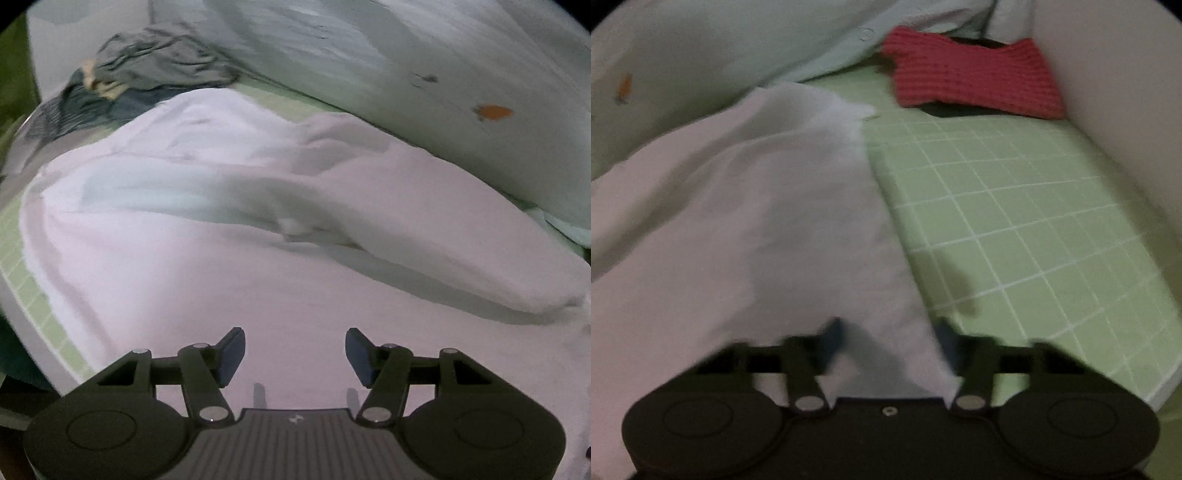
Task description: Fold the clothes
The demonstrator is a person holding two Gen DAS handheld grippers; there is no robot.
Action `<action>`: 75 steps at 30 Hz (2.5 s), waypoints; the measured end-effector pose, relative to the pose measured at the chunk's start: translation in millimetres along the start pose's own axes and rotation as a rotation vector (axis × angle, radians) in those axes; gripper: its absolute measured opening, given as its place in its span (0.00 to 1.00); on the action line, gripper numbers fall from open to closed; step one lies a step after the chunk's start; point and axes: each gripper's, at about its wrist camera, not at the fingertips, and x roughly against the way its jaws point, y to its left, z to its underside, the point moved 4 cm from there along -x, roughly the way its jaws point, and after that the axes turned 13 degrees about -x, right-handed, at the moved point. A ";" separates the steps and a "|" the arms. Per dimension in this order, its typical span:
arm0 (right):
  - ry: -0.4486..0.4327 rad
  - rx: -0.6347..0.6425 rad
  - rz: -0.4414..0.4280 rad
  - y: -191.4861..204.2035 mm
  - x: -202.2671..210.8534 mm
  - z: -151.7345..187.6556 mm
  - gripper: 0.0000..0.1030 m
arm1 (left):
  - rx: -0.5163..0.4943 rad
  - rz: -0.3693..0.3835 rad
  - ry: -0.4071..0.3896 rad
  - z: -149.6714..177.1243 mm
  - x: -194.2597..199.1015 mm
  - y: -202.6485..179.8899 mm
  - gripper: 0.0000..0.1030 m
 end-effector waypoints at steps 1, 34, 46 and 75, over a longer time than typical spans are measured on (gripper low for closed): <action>0.005 0.020 -0.017 0.4 1.4 0.4 0.21 | -0.009 0.005 0.003 -1.7 -1.3 -6.2 0.60; -0.126 0.518 -0.236 246.8 -208.0 -282.3 0.75 | 0.035 -0.158 0.122 -147.8 -156.9 -26.6 0.80; 0.037 0.550 -0.367 282.7 -263.2 -290.5 0.11 | -0.027 -0.181 0.161 -149.7 -163.8 -31.2 0.84; -0.094 0.158 -0.075 158.4 -104.9 -144.7 0.86 | -0.010 -0.003 -0.030 -136.3 -60.3 -24.6 0.84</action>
